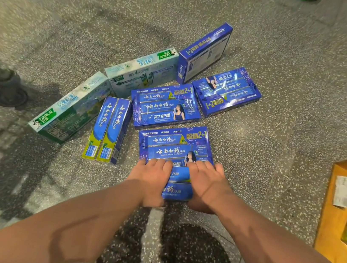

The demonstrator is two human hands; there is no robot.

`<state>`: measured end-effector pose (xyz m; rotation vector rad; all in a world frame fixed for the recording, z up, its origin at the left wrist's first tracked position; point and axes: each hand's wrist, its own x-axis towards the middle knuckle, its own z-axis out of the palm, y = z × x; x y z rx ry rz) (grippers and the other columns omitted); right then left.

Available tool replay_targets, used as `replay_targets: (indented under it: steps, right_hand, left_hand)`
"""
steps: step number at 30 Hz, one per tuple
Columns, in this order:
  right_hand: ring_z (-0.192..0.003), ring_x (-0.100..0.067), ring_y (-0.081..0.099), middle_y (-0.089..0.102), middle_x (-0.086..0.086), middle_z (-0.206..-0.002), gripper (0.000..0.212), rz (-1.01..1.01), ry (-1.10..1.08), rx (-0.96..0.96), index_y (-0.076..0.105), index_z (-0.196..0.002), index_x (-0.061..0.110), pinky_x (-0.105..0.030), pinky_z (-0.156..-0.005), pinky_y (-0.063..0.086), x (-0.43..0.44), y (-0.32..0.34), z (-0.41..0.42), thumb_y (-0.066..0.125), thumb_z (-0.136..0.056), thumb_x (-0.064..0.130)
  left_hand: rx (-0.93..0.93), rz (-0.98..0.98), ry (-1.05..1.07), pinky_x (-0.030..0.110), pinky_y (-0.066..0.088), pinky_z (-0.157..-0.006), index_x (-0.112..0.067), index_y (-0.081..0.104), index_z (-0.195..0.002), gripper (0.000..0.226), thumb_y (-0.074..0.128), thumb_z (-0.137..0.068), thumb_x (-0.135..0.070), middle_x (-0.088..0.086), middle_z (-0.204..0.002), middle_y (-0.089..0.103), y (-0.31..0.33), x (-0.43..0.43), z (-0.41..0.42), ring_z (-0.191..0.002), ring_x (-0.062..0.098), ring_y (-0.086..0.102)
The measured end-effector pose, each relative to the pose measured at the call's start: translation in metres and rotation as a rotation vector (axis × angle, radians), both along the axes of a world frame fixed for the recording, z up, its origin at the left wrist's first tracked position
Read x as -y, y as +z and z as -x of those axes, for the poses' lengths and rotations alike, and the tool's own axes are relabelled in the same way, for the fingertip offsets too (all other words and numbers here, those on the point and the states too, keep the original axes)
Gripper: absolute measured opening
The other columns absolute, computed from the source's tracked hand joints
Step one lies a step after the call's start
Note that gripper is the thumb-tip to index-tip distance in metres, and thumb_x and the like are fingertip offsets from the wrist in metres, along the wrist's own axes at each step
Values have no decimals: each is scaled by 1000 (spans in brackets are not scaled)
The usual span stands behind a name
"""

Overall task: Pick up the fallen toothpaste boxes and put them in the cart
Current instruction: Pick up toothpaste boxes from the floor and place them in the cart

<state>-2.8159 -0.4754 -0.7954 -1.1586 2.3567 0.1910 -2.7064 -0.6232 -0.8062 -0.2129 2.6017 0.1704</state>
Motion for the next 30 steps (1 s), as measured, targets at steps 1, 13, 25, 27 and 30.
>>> replay_targets:
  steps: [1, 13, 25, 27, 30]
  right_hand:
    - [-128, -20, 41, 45, 0, -136, 66, -11, 11, 6, 30, -146, 20, -42, -107, 26, -2, 6, -1, 63, -90, 31]
    - [-121, -23, 43, 46, 2, -127, 78, 29, 152, 20, 34, -133, 22, -44, -104, 31, 29, 322, -37, 69, -71, 54]
    - [-110, -28, 56, 56, -1, -116, 78, 158, 433, -162, 50, -128, 21, -47, -92, 40, 119, 716, -80, 68, -64, 63]
    - [-107, -28, 59, 58, -1, -113, 77, 188, 466, -184, 52, -125, 22, -47, -88, 43, 144, 755, -89, 61, -63, 68]
    - [-102, -27, 61, 60, 0, -108, 79, 255, 508, -231, 55, -121, 21, -45, -84, 46, 189, 792, -108, 66, -57, 66]
  left_hand:
    - [-13, -3, -7, 46, 38, -102, -19, 32, -135, 87, 73, -71, -60, 1, -130, 48, 5, 1, 1, -122, 26, 49]
    - [-46, -18, 42, 43, 37, -93, -21, 36, -131, 76, 68, -70, -50, -1, -122, 46, 326, 36, -50, -114, 24, 49]
    - [-155, 94, 230, 48, 38, -98, -18, 36, -135, 83, 71, -71, -56, 6, -128, 47, 726, 100, -129, -119, 30, 49]
    - [-200, 111, 260, 48, 39, -98, -17, 39, -133, 82, 74, -70, -57, 6, -128, 50, 765, 121, -141, -118, 30, 51]
    - [-263, 159, 307, 48, 40, -97, -17, 41, -133, 86, 77, -68, -59, 6, -127, 52, 801, 158, -167, -118, 29, 53]
